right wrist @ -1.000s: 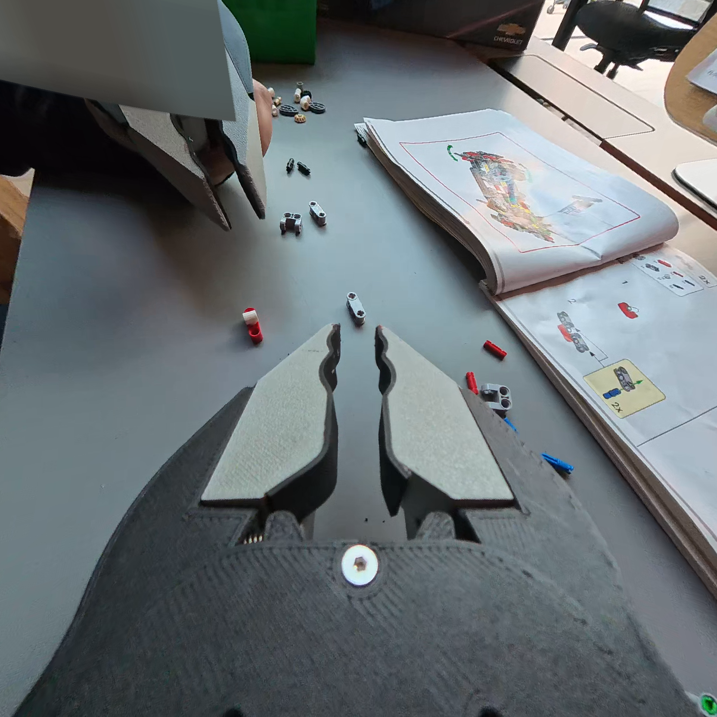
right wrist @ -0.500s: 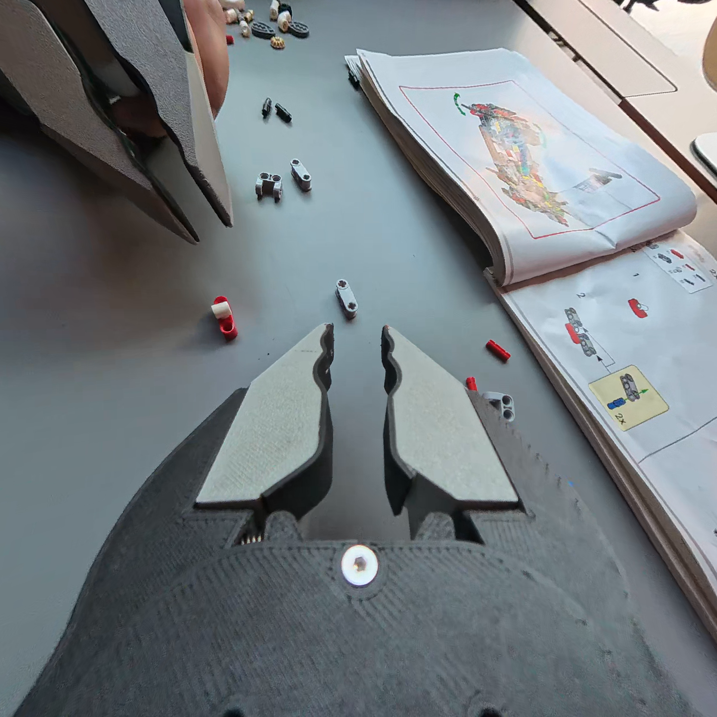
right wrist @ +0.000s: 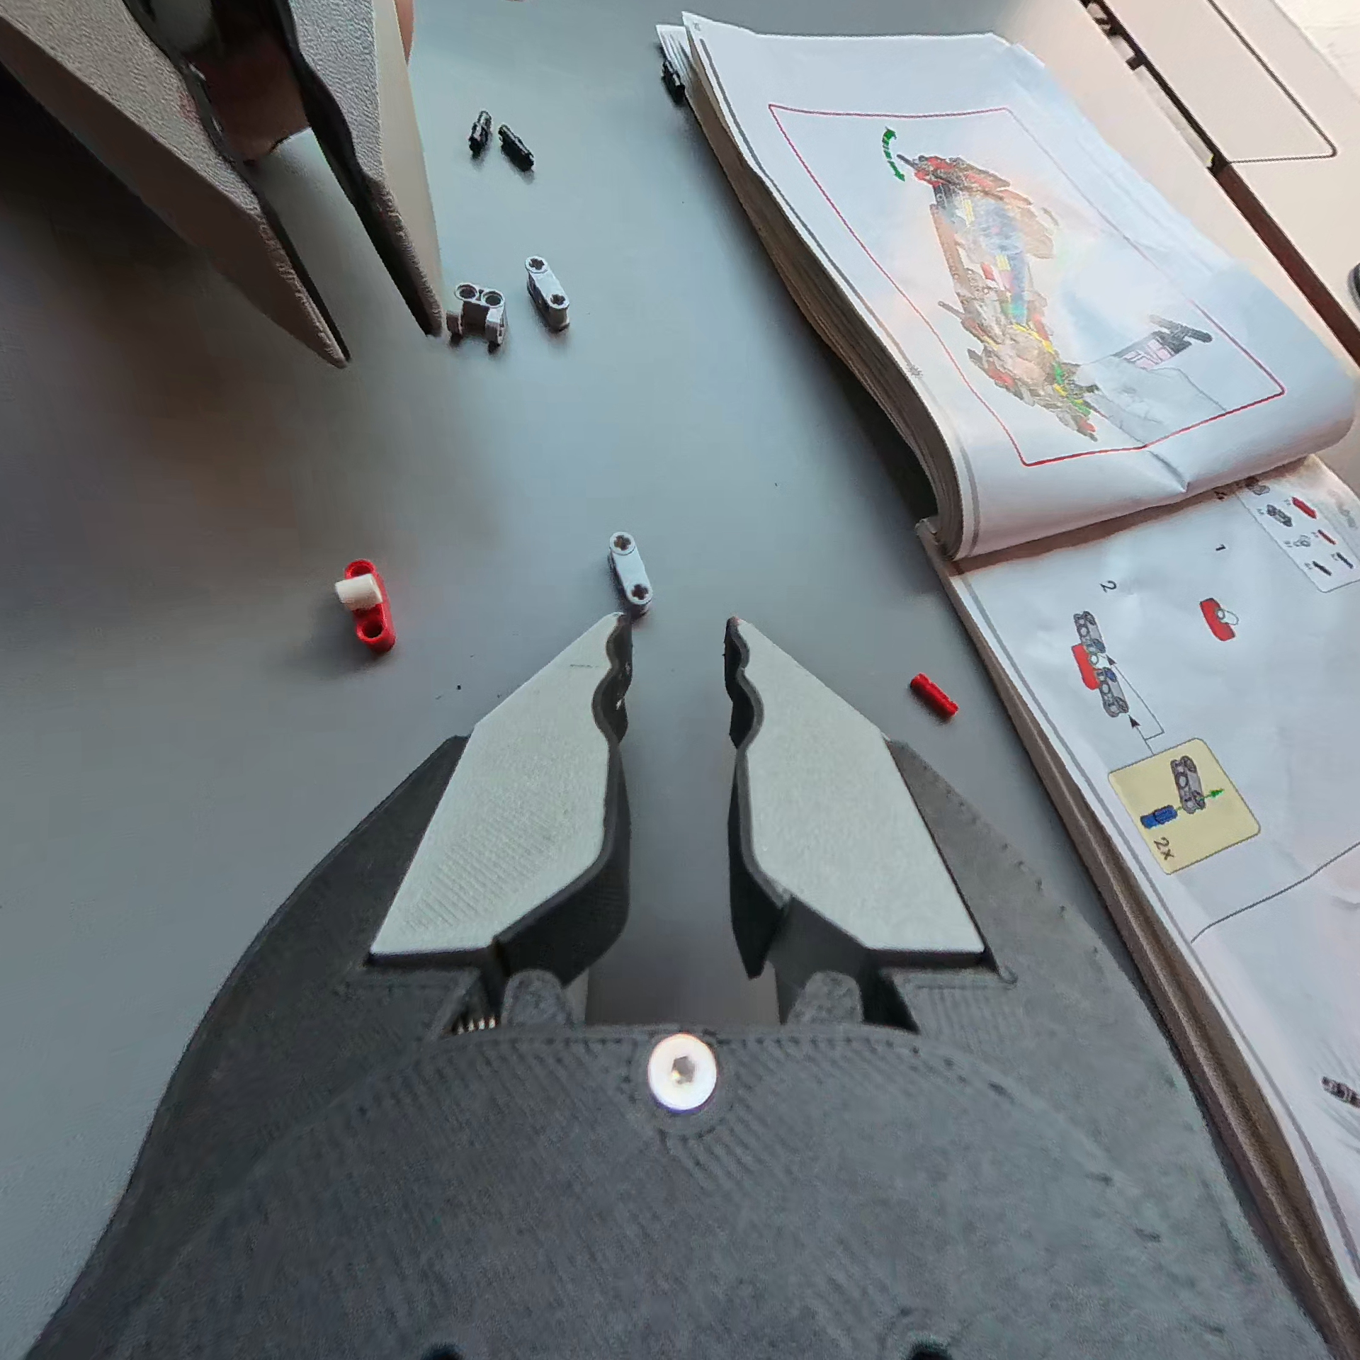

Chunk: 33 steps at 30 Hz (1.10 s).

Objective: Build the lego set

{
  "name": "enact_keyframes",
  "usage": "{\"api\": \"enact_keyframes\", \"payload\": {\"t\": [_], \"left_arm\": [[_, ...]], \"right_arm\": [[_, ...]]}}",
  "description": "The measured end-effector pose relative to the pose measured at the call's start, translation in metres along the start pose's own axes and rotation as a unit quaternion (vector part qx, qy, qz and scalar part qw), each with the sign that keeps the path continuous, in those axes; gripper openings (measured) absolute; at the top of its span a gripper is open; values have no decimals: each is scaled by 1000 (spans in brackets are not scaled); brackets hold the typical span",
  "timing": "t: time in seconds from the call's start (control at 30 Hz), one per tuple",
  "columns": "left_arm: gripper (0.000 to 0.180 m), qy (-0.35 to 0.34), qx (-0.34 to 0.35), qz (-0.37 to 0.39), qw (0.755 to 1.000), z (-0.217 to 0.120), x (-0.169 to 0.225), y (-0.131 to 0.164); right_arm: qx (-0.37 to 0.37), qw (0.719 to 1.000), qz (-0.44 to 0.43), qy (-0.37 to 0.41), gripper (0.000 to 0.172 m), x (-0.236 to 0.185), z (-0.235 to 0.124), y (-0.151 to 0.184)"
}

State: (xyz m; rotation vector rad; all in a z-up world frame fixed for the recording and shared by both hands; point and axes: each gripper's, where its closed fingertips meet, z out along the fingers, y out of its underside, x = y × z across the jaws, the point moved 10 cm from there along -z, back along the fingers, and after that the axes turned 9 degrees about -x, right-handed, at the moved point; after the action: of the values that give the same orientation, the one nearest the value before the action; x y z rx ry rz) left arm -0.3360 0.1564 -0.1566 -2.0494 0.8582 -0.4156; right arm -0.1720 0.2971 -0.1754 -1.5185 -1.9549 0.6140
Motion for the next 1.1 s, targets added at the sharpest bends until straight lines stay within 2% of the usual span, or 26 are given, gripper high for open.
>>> {"api": "enact_keyframes", "payload": {"t": [0.27, 0.37, 0.43, 0.5, 0.57, 0.67, 0.8, 0.93, 1.1], "left_arm": [[10, -17, -5, -12, 1000, 0, -2, 1], [9, -31, 5, -17, 999, -3, -4, 1], [7, -47, 5, -22, 999, -5, -7, 2], [6, -63, 6, -33, 997, -7, -11, 3], [6, -69, 6, -44, 997, -8, -14, 4], [5, -67, 4, -46, 997, -8, -15, 5], [4, -64, -2, -45, 997, -7, -15, 5], [4, -62, 0, -44, 997, -7, -14, 4], [4, -56, -7, -37, 998, -5, -13, 4]], "right_arm": [[4, 1000, -22, 17, 17, -1, 0, -1], [26, 996, -2, 89, 12, 11, -15, 6], [23, 984, 55, 166, 7, 28, -30, 16], [39, 972, 121, 198, 5, 42, -44, 27], [82, 971, 160, 158, 7, 46, -52, 32], [115, 980, 137, 84, 16, 37, -48, 24], [41, 998, 35, 35, 24, 11, -15, 5], [-15, 999, -30, 9, 26, -4, 7, -6], [-28, 997, -63, -17, 13, -9, 17, -14]]}}
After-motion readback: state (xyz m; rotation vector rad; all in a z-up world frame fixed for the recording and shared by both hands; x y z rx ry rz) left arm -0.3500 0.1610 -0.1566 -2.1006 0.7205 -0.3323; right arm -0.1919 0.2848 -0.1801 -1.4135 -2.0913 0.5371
